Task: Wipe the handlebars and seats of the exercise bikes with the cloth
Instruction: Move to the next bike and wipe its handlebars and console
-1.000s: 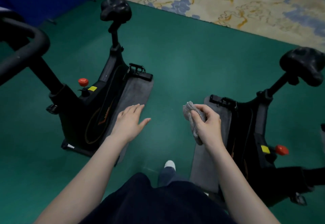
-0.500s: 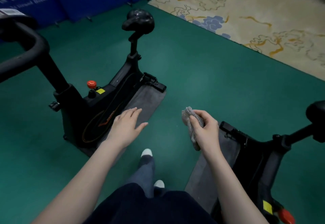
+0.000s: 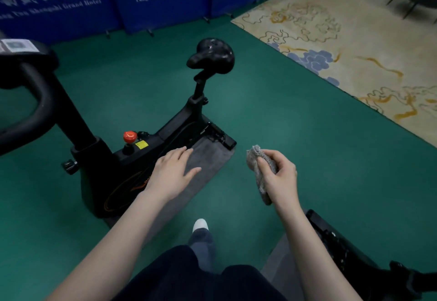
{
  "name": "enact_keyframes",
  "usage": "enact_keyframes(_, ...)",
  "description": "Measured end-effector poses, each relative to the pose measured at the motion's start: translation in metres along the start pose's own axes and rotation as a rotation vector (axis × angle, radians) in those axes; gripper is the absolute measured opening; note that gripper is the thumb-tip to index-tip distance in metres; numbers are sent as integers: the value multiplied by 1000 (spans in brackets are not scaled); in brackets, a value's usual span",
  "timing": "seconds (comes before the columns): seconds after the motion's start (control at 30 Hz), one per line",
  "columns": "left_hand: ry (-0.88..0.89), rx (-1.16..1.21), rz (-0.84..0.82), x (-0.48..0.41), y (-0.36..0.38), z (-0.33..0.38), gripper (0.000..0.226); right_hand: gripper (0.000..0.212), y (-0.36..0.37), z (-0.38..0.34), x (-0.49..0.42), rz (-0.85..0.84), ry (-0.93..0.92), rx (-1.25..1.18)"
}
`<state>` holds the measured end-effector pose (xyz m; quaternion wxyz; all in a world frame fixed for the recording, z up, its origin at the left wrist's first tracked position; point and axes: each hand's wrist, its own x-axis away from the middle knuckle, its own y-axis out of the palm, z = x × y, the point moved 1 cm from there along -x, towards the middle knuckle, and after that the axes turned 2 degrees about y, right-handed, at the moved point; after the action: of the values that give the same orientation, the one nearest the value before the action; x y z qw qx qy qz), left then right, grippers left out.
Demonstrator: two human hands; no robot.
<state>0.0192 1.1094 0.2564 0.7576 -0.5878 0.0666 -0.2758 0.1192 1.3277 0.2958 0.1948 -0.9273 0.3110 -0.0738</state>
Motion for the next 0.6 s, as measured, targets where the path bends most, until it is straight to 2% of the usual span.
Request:
enact_keyframes(0.27,-128,38,58,-45,-25,-21,65,18,46,-37,-79,-169,-119,-5)
enact_keyframes(0.4,-246,57,96,-50,-34,-40,64,23,83,-59,-112,-304,-195,-11)
enact_keyframes(0.6,-460,86,157,-54,-38,-60,64,17,136,-81,-152,-547,-299,11)
